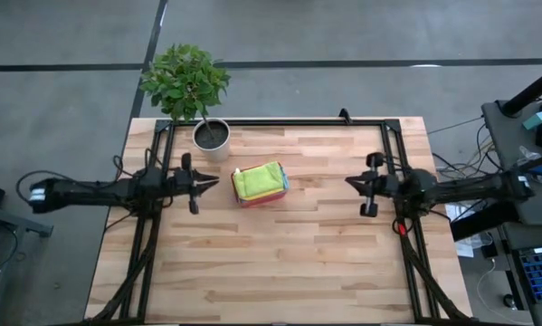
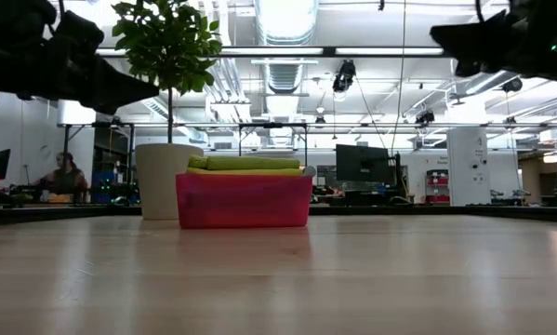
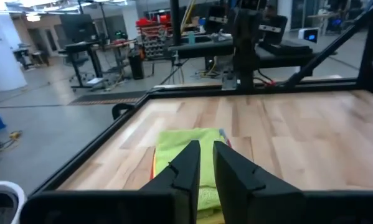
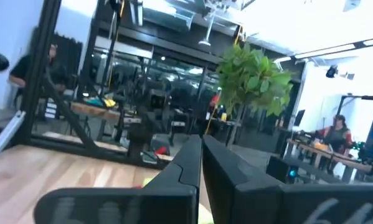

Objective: Fold microfiber towels
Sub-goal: Return to Home Position

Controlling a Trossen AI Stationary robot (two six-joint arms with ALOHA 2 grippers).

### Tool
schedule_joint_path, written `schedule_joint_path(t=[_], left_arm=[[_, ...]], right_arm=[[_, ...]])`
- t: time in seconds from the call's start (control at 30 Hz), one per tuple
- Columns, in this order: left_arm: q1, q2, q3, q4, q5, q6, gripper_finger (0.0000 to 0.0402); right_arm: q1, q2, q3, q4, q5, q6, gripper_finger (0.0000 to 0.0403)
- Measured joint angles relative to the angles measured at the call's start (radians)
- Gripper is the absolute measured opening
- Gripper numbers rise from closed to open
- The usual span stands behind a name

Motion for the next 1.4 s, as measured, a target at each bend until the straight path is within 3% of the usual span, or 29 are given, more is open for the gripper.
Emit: schedule_joint_path(t=[0.2, 0.43, 0.63, 0.77, 0.97, 1.23, 1.4], left_arm=[[0.088, -0.182, -0.019, -0.122, 0.104, -0.02, 0.0031], [0.094, -0.395, -0.03, -0.296, 0.207, -0.139, 0.0031], [0.094, -0.299, -0.071, -0.299, 0.211, -0.179, 0.0031], [0.094, -0.223, -0.083, -0.252, 0.198, -0.159, 0.0031], [0.094, -0.13, -0.084, -0.2, 0.196, -0.133, 0.0031], [0.094, -0.05, -0.084, -0.197, 0.194, -0.133, 0.0031], [0.094, -0.016, -0.085, -0.197, 0.193, -0.133, 0.0031]], right_arm=[[0.0, -0.183, 0.0, -0.221, -0.029, 0.009, 0.0009], [0.0, -0.371, -0.001, -0.408, -0.029, -0.005, 0.0009], [0.0, -0.428, -0.001, -0.509, -0.019, -0.028, 0.0009], [0.0, -0.408, -0.002, -0.634, 0.092, 0.086, 0.0009], [0.0, -0.385, 0.004, -0.779, 0.251, 0.117, 0.0009], [0.0, -0.34, 0.012, -0.786, 0.261, 0.344, 0.0009], [0.0, -0.339, 0.013, -0.786, 0.261, 0.38, 0.0009]])
